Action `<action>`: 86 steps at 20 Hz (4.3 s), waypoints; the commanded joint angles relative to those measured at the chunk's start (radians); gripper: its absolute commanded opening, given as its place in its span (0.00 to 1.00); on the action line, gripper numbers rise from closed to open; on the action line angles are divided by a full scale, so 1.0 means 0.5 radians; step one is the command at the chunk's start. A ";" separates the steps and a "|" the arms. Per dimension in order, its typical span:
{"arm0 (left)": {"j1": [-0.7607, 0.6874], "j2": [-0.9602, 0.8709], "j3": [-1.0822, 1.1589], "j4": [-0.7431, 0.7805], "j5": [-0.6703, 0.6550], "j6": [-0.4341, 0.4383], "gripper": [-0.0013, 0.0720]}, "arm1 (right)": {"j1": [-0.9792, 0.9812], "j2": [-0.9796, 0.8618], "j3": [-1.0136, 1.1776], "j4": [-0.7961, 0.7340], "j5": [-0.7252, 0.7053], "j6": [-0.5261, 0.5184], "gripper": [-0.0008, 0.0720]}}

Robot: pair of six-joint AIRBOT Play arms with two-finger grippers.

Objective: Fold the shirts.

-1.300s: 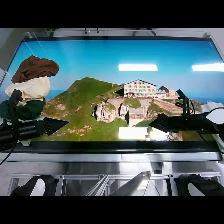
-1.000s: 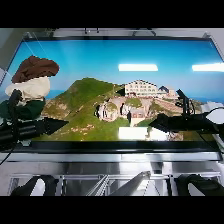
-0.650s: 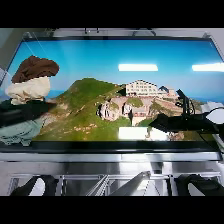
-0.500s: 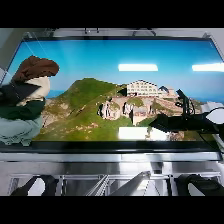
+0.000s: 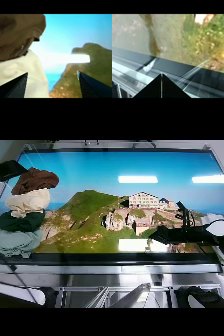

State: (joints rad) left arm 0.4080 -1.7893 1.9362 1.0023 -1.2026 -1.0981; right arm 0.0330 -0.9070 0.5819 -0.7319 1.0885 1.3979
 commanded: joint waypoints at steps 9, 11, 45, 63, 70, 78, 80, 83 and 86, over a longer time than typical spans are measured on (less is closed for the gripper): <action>-0.135 -0.914 0.211 0.436 0.919 -0.021 0.44 | 0.002 0.002 -0.001 0.000 -0.001 0.001 0.04; -0.155 -0.891 0.217 0.397 0.890 -0.021 0.06 | 0.002 0.002 -0.001 0.001 0.000 0.001 0.04; -1.139 0.266 -1.227 -1.009 -0.479 -0.014 0.19 | 0.002 0.002 -0.001 0.014 -0.002 0.001 0.04; -1.060 0.554 -2.296 -0.665 -0.031 -0.154 0.49 | 0.358 -0.890 -0.001 0.804 -0.369 -0.784 0.69; -1.406 0.148 -1.918 -0.698 -0.128 -0.140 0.49 | 0.363 -1.167 0.113 1.170 -0.385 -1.082 0.25; -1.114 0.565 -1.525 -0.972 -0.521 -0.125 0.04 | -0.056 -0.884 0.534 0.818 -0.058 -0.963 0.04; -0.874 0.782 -1.355 -1.212 -0.605 -0.132 0.04 | -0.341 -0.652 0.757 0.822 0.117 -0.903 0.04; -0.494 1.067 -1.093 -1.650 -0.603 -0.131 0.04 | -0.702 -0.304 1.157 1.048 0.233 -0.897 0.04; -0.251 1.278 -0.873 -1.743 -0.541 -0.143 0.05 | -0.908 -0.075 1.563 1.157 0.241 -0.918 0.04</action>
State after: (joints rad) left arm 0.1589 -1.2568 1.3952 0.2440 -1.4826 -1.1633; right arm -0.3088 -1.0588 1.1877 -0.2096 1.1725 0.9344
